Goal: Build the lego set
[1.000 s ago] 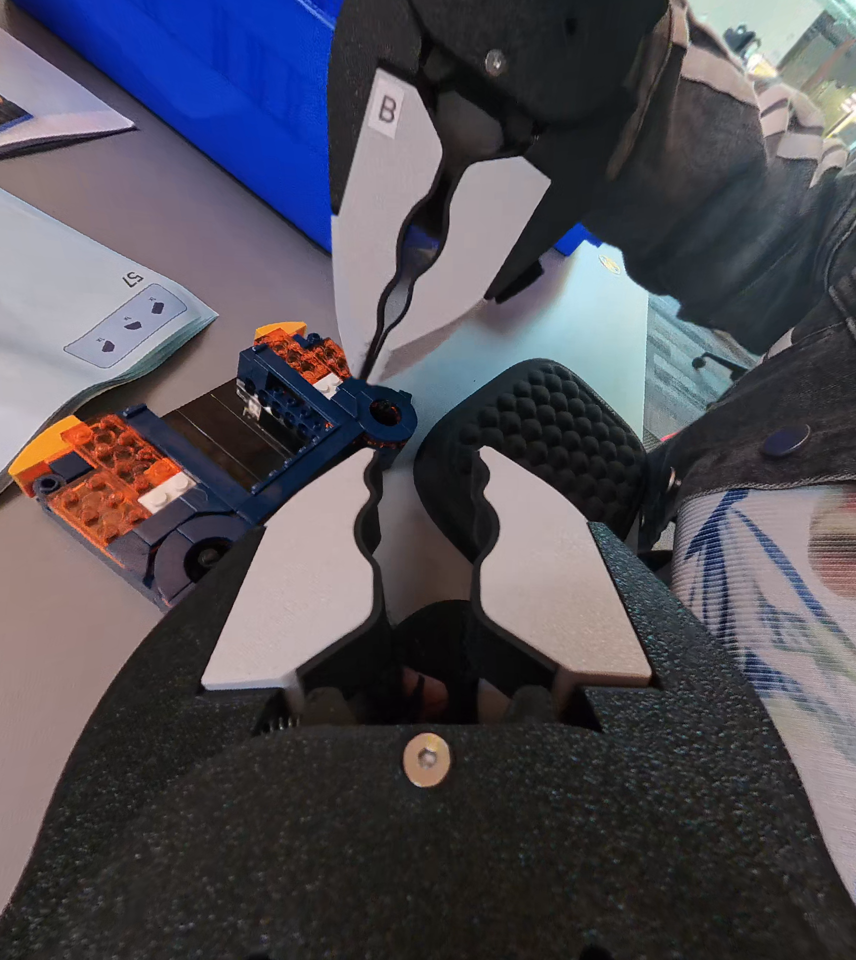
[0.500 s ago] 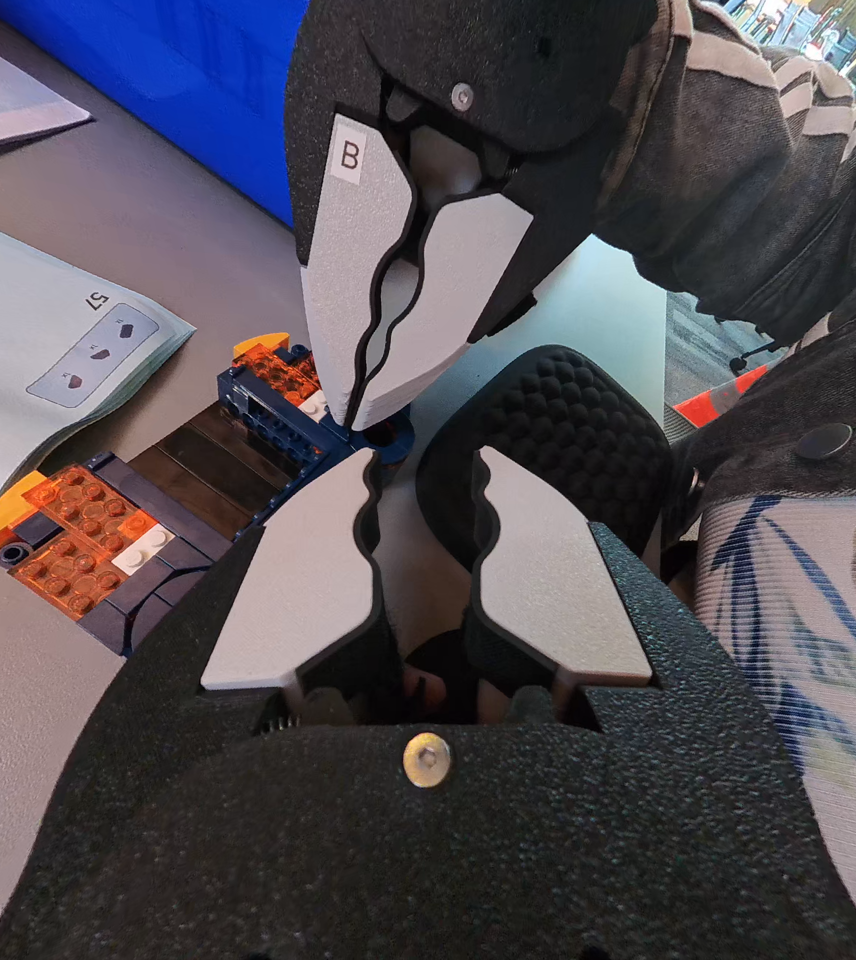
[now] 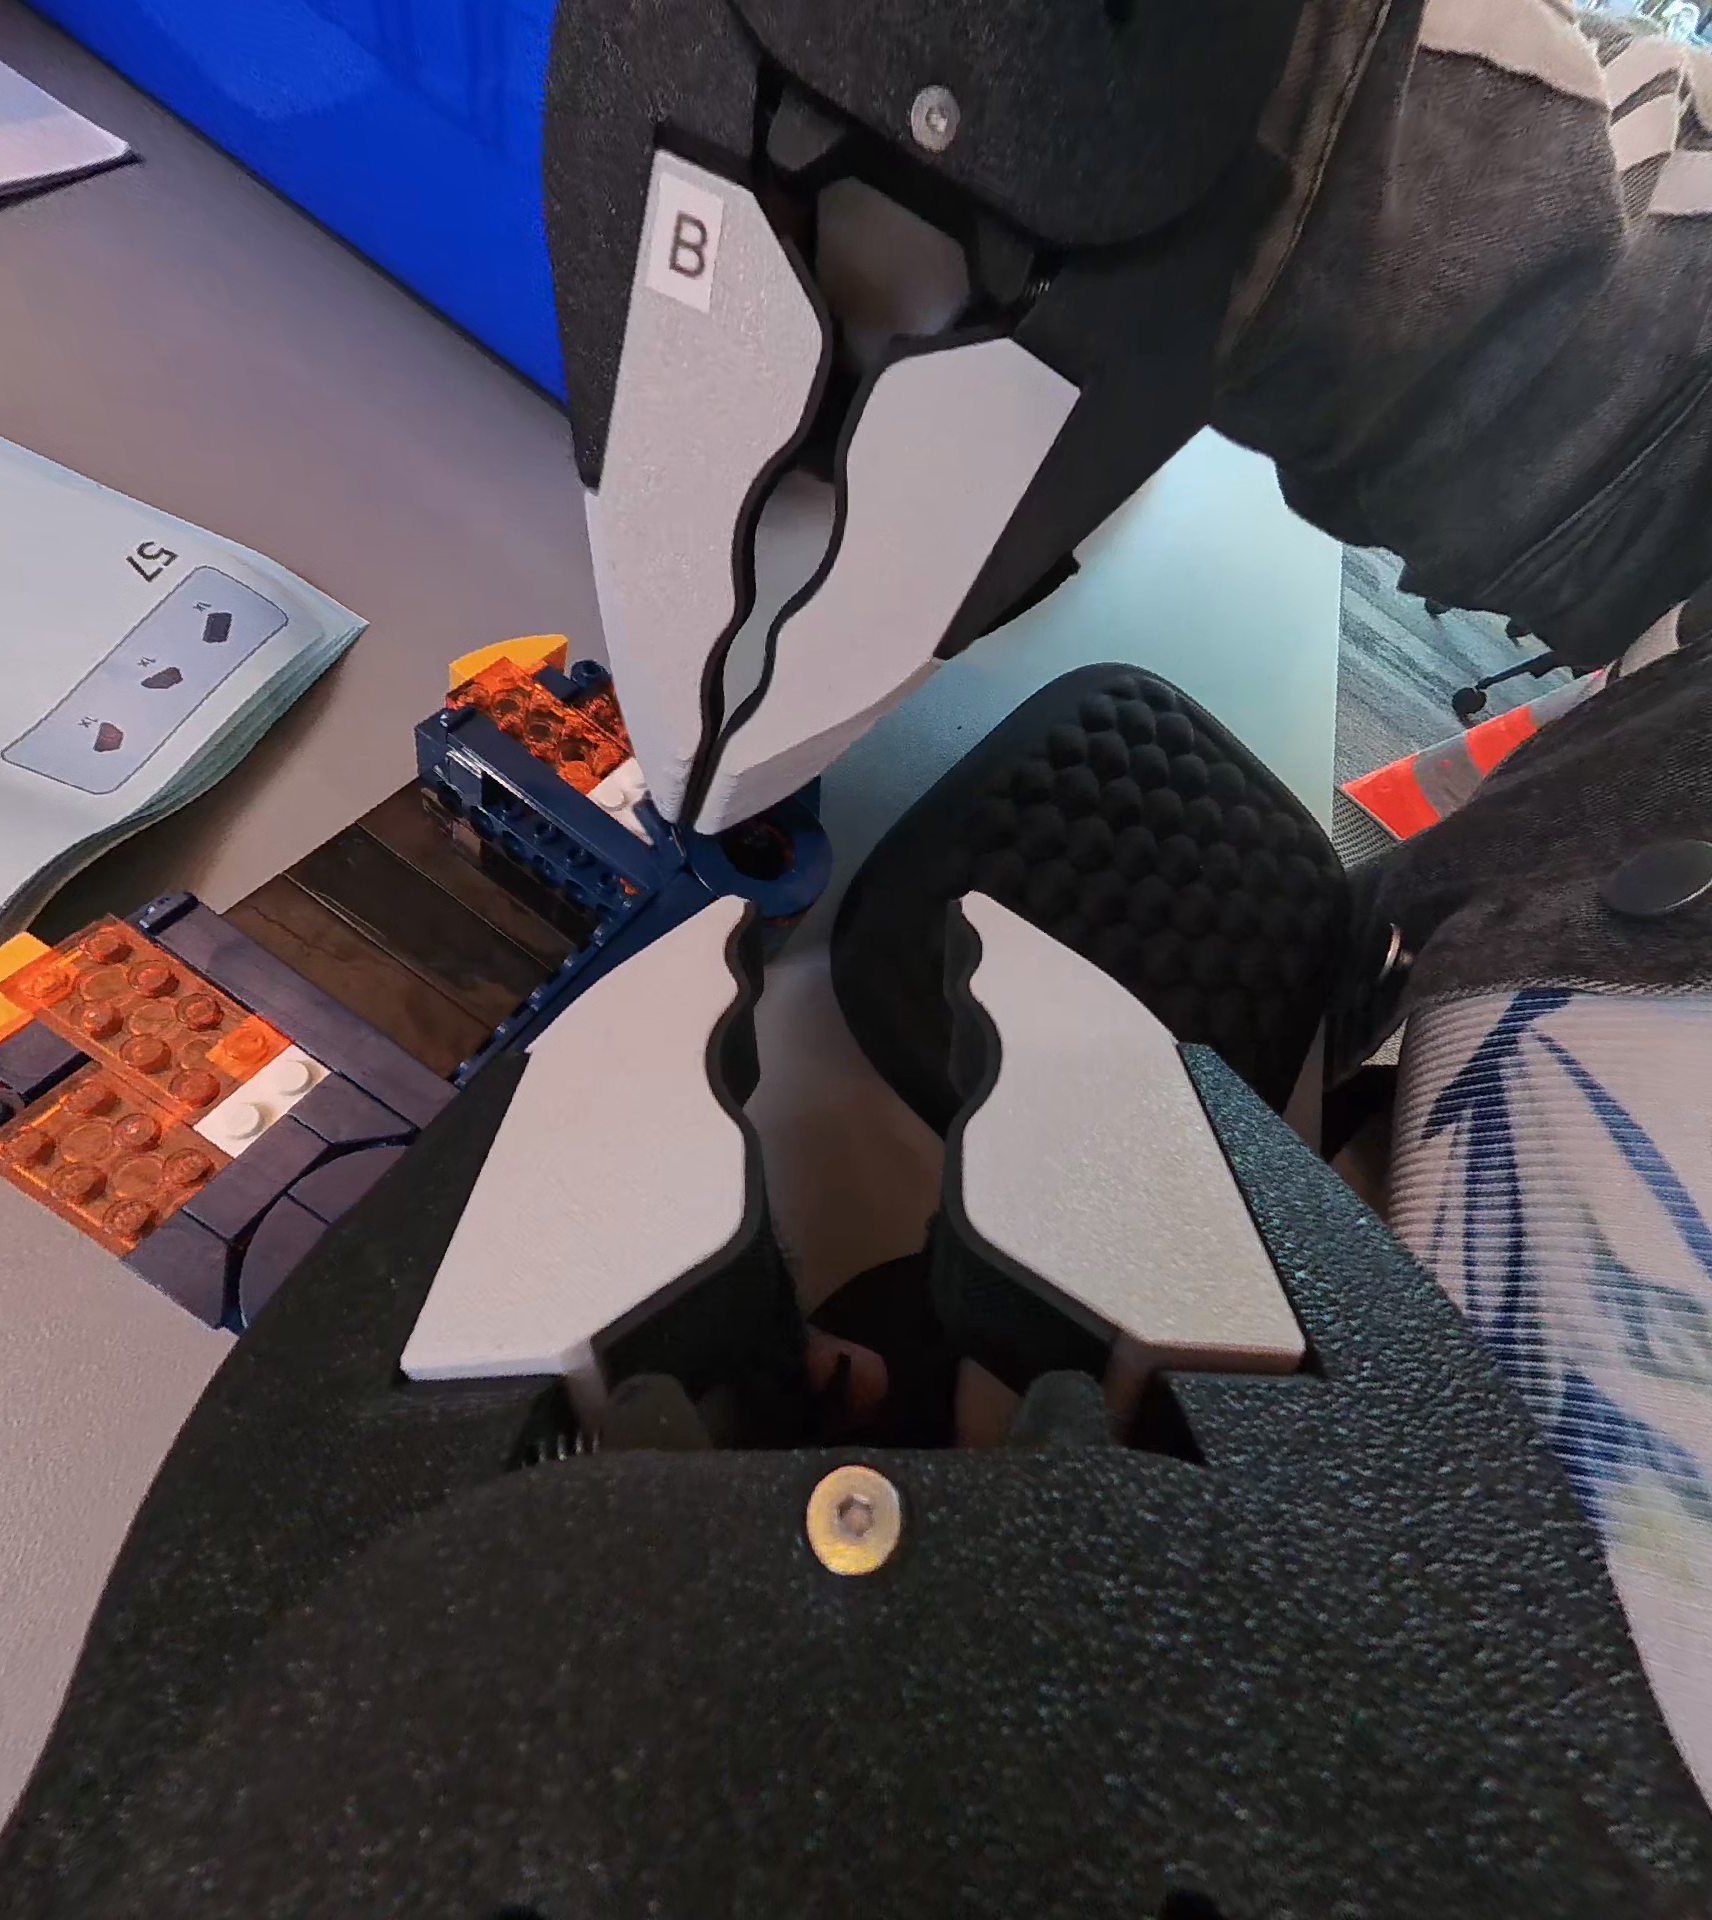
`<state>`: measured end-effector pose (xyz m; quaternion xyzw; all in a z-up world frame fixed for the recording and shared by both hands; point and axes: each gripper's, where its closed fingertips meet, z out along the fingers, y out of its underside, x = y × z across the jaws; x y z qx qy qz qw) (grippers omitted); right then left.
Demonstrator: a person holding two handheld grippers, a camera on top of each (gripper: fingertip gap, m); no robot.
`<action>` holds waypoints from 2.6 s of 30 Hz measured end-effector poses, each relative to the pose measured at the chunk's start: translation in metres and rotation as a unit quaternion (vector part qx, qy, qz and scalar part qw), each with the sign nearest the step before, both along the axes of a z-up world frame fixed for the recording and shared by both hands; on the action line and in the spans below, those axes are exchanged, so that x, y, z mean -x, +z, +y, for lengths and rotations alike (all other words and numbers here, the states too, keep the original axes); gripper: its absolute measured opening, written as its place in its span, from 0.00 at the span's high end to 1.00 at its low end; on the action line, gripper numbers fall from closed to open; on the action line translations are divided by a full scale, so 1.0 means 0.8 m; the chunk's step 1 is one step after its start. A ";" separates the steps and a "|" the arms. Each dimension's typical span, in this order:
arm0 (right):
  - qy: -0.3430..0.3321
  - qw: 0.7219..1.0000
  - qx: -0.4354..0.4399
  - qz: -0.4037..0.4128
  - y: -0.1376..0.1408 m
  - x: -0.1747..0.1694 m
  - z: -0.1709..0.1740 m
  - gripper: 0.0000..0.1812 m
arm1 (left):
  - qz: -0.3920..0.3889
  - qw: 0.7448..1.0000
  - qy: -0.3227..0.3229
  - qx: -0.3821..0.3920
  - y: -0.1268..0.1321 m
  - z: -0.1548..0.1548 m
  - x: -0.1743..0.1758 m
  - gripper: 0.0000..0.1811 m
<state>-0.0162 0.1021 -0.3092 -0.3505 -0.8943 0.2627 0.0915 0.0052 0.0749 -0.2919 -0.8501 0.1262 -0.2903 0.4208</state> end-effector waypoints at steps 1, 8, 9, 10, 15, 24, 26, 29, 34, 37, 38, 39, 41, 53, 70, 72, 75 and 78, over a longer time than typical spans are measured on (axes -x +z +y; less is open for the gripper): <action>0.002 1.000 -0.002 0.000 0.000 0.000 0.000 1.00 | 0.000 1.000 0.000 0.000 0.000 0.000 0.000 0.81; 0.007 1.000 -0.014 0.005 0.009 0.010 0.006 1.00 | 0.004 1.000 0.006 0.002 -0.001 0.001 0.001 0.80; 0.010 1.000 -0.018 0.001 0.007 0.010 0.005 1.00 | 0.006 1.000 0.005 0.002 -0.001 0.002 0.001 0.80; 0.013 1.000 -0.022 -0.003 0.006 0.010 0.005 1.00 | 0.007 1.000 0.005 0.003 -0.002 0.001 0.001 0.80; 0.018 0.999 -0.031 -0.012 0.001 0.011 0.003 1.00 | 0.010 1.000 0.005 0.006 -0.003 0.002 0.001 0.80; 0.033 0.998 -0.055 0.009 -0.001 0.009 0.002 1.00 | 0.004 1.000 0.006 0.010 -0.005 0.002 0.002 0.80; 0.043 0.996 -0.074 0.037 -0.001 0.009 0.001 1.00 | 0.003 1.000 0.008 0.013 -0.006 0.003 0.002 0.80; 0.046 0.992 -0.079 0.082 0.000 0.010 0.001 1.00 | 0.003 1.000 0.008 0.017 -0.007 0.003 0.002 0.80; 0.025 0.989 -0.056 0.136 -0.001 0.010 -0.002 1.00 | 0.002 1.000 0.009 0.021 -0.009 0.003 0.003 0.80; 0.002 0.990 -0.011 0.139 -0.001 0.008 -0.003 1.00 | 0.005 1.000 0.010 0.023 -0.010 0.003 0.003 0.80; -0.004 0.990 0.002 0.139 -0.001 0.007 -0.002 1.00 | 0.006 1.000 0.009 0.023 -0.010 0.003 0.002 0.80; -0.013 0.990 0.018 0.137 0.000 0.007 -0.002 1.00 | 0.006 1.000 0.009 0.022 -0.010 0.003 0.002 0.80; -0.031 0.989 0.050 0.133 0.002 0.005 0.000 1.00 | 0.003 1.000 0.010 0.021 -0.009 0.003 0.003 0.80; -0.098 0.982 0.085 0.140 0.011 0.003 0.009 1.00 | 0.007 1.000 0.008 -0.011 0.002 0.007 0.001 0.81; -0.131 0.979 0.135 0.075 -0.001 0.001 0.012 1.00 | 0.044 0.999 0.015 0.004 -0.010 0.015 0.000 0.80; -0.135 0.979 0.140 0.053 -0.001 0.001 0.012 0.99 | 0.045 0.999 0.015 0.005 -0.011 0.015 0.000 0.80; -0.148 0.979 0.136 0.022 -0.002 0.000 0.013 0.99 | 0.041 0.999 0.014 0.006 -0.011 0.016 0.000 0.80; -0.159 0.983 0.093 -0.003 -0.004 0.000 0.015 0.99 | 0.040 0.999 0.013 0.006 -0.011 0.015 0.000 0.80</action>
